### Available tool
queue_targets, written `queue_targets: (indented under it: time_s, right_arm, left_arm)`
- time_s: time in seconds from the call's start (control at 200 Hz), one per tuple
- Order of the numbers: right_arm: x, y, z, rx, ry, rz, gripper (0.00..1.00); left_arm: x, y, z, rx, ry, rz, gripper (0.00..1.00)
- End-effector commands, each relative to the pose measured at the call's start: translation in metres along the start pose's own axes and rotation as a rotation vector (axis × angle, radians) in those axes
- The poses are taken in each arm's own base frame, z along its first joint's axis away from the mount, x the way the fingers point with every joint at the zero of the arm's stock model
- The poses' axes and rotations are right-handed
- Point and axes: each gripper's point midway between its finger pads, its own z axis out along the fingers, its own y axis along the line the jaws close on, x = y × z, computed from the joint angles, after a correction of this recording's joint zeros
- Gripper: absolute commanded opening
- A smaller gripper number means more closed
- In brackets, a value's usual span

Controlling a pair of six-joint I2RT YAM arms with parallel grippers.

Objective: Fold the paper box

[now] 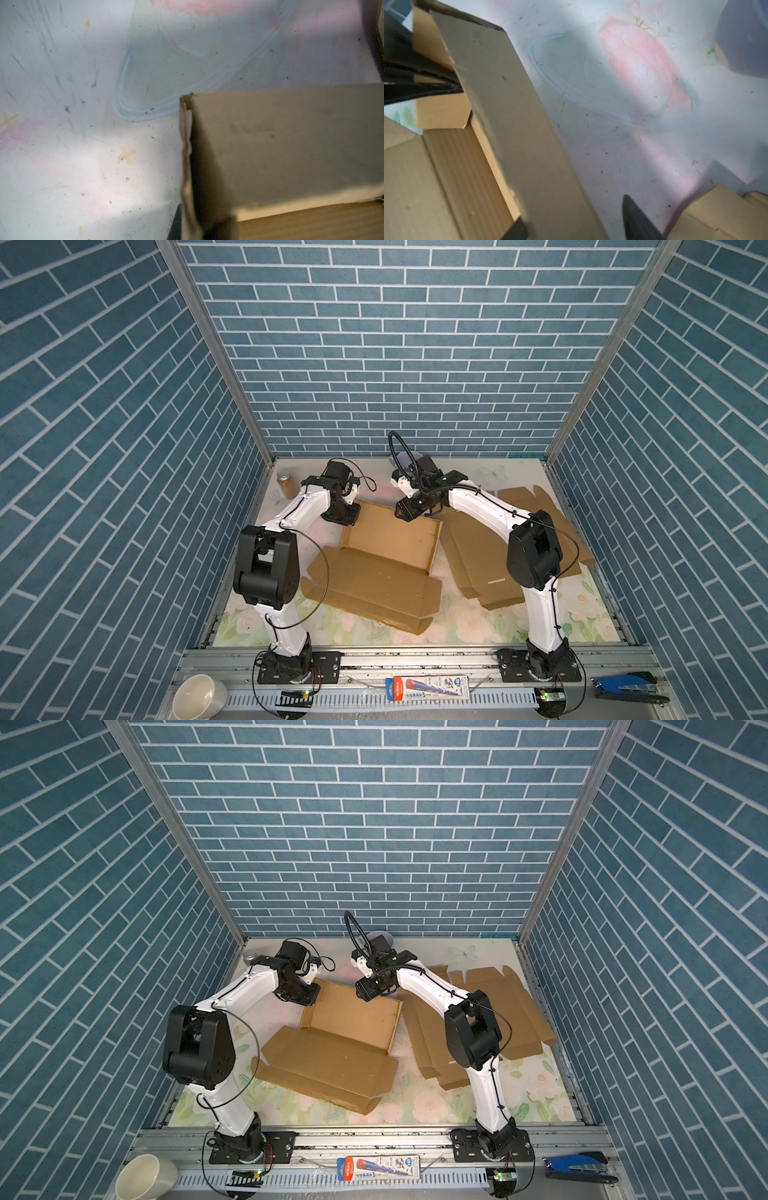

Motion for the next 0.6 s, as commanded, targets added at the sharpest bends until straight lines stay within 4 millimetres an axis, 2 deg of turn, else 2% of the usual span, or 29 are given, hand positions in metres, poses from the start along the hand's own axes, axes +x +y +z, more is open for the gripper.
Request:
queue_targets:
  time_s: [0.0, 0.11, 0.28, 0.32, 0.33, 0.35, 0.485, 0.595]
  right_arm:
    - [-0.01, -0.002, 0.008, 0.009, -0.02, -0.034, 0.48]
    - [-0.004, -0.004, 0.022, 0.001, -0.02, -0.01, 0.35]
    - [0.007, -0.009, 0.037, 0.008, -0.008, 0.035, 0.31]
    - [0.008, -0.01, 0.038, 0.009, -0.008, 0.045, 0.31]
    - [0.015, -0.012, 0.047, 0.008, 0.014, 0.053, 0.31]
    - [0.019, -0.013, 0.051, 0.006, 0.025, 0.062, 0.31]
    - [0.026, -0.015, 0.06, -0.016, 0.045, 0.112, 0.3]
    - [0.033, -0.024, 0.066, -0.01, 0.066, 0.189, 0.28]
  left_arm:
    - [-0.004, -0.006, -0.002, 0.034, 0.016, -0.004, 0.05]
    - [-0.005, -0.008, 0.001, 0.048, 0.034, -0.014, 0.11]
    - [-0.009, -0.01, -0.002, 0.061, 0.033, -0.016, 0.23]
    - [-0.012, -0.012, -0.007, 0.071, 0.021, -0.015, 0.26]
    - [-0.013, -0.013, -0.008, 0.076, 0.017, -0.016, 0.27]
    - [-0.015, -0.015, -0.011, 0.083, 0.008, -0.015, 0.29]
    - [-0.031, -0.023, -0.036, 0.116, -0.071, -0.01, 0.39]
    - [-0.041, -0.028, -0.056, 0.129, -0.124, -0.01, 0.43]
